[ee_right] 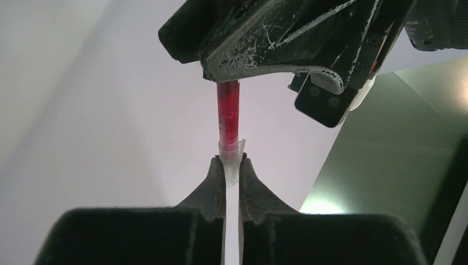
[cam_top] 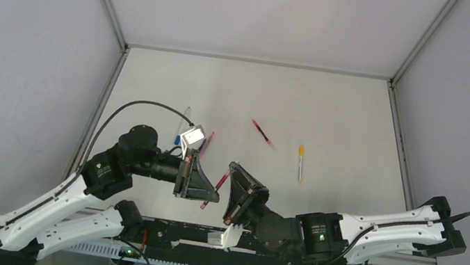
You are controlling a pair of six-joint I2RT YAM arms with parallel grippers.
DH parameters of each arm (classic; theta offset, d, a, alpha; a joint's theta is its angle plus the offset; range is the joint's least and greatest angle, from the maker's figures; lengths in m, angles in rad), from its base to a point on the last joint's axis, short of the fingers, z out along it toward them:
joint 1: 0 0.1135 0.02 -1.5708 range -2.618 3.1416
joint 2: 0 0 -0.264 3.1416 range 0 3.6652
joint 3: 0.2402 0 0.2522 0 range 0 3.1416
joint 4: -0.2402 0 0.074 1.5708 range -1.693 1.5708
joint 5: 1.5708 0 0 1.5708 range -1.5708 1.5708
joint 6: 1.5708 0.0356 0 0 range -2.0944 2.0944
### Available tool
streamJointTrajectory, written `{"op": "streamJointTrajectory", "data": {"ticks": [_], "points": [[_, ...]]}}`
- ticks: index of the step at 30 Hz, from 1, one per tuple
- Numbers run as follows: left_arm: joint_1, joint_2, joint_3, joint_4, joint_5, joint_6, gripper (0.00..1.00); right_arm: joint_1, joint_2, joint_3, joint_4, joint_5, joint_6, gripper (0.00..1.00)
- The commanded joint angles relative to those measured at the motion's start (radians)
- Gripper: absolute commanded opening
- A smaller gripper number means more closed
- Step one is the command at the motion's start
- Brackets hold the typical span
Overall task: Insert the pens into the pen caps
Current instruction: Insert the pen cap onto the pen.
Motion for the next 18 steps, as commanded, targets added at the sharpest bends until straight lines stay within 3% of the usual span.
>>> {"op": "streamJointTrajectory", "data": {"ticks": [1,18], "points": [[0.046,0.033,0.01,0.403,-0.219,-0.004,0.0,0.027,0.031,-0.02,-0.11,-0.383,-0.074,0.09],[0.046,0.046,-0.012,0.405,-0.223,-0.001,0.0,0.007,-0.029,-0.002,-0.179,-0.349,-0.106,0.33]]}}
